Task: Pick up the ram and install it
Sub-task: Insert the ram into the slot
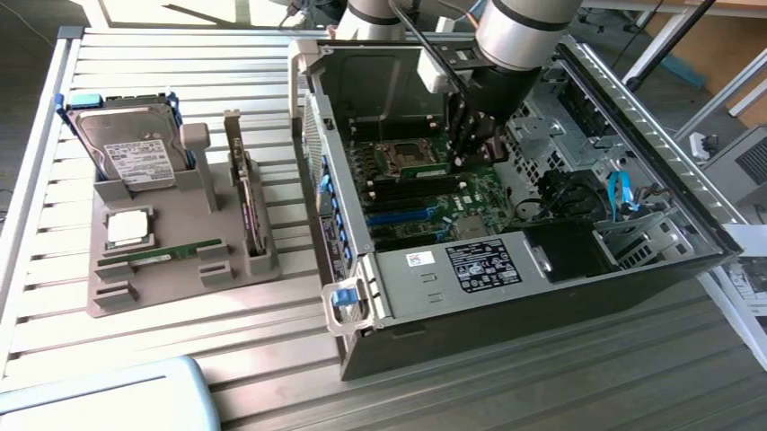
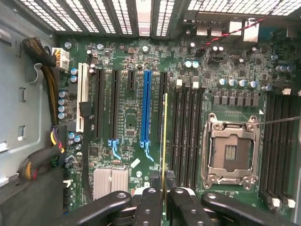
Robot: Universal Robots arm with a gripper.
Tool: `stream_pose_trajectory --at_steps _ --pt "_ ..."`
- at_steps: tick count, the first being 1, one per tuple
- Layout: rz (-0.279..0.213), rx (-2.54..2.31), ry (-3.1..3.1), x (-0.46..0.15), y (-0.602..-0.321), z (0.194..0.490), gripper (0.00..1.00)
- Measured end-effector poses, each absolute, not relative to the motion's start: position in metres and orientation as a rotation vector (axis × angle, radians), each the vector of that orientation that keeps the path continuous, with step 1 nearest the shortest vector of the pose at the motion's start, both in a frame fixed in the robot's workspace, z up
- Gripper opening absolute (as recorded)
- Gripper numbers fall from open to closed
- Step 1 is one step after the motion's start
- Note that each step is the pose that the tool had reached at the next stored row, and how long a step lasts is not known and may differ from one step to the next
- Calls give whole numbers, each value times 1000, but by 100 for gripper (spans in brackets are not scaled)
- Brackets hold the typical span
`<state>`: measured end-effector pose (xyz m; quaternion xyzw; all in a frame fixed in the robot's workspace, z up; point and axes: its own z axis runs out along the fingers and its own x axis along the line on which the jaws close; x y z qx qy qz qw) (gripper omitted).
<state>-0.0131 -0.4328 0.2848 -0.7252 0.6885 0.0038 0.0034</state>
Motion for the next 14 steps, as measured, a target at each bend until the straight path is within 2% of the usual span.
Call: stream_pose_trajectory --at_steps 7,14 --pt "12 -2292 2139 -15 -431 269 14" --pt "12 -2295 2136 -22 -415 255 14"
